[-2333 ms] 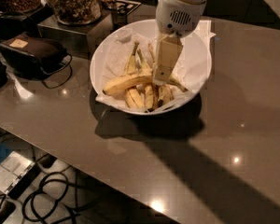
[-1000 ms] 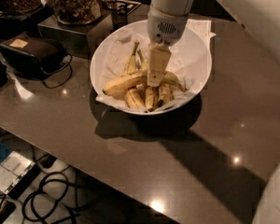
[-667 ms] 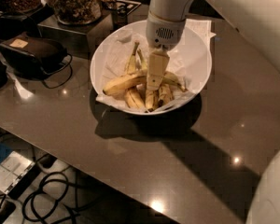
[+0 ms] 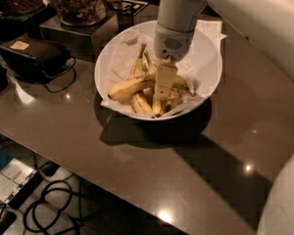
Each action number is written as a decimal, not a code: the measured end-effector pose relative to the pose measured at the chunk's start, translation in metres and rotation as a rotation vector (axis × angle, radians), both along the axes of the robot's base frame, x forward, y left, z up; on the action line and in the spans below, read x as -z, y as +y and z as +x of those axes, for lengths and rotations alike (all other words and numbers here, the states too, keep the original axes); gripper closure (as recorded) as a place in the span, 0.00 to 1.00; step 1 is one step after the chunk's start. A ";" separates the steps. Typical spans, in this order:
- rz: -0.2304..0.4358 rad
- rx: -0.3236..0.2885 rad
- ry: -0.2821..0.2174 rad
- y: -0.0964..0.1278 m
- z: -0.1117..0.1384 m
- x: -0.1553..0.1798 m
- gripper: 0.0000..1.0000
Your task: Pick banana from white bowl
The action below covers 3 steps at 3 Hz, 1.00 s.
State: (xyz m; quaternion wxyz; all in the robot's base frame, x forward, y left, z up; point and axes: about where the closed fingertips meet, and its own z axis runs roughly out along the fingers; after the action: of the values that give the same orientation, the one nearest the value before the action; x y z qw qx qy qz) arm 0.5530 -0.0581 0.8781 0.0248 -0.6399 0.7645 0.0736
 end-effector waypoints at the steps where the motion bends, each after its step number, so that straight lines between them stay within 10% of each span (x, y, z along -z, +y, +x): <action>1: 0.000 0.000 0.000 0.000 0.000 -0.002 0.57; 3: 0.002 -0.015 -0.034 0.004 0.001 0.002 1.00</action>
Offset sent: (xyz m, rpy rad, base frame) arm -0.0309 -0.0082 -0.0055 -0.0710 0.0471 0.0681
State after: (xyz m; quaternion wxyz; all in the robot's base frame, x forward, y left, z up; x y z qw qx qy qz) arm 0.5540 -0.0543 0.8766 0.0377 -0.6467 0.7592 0.0635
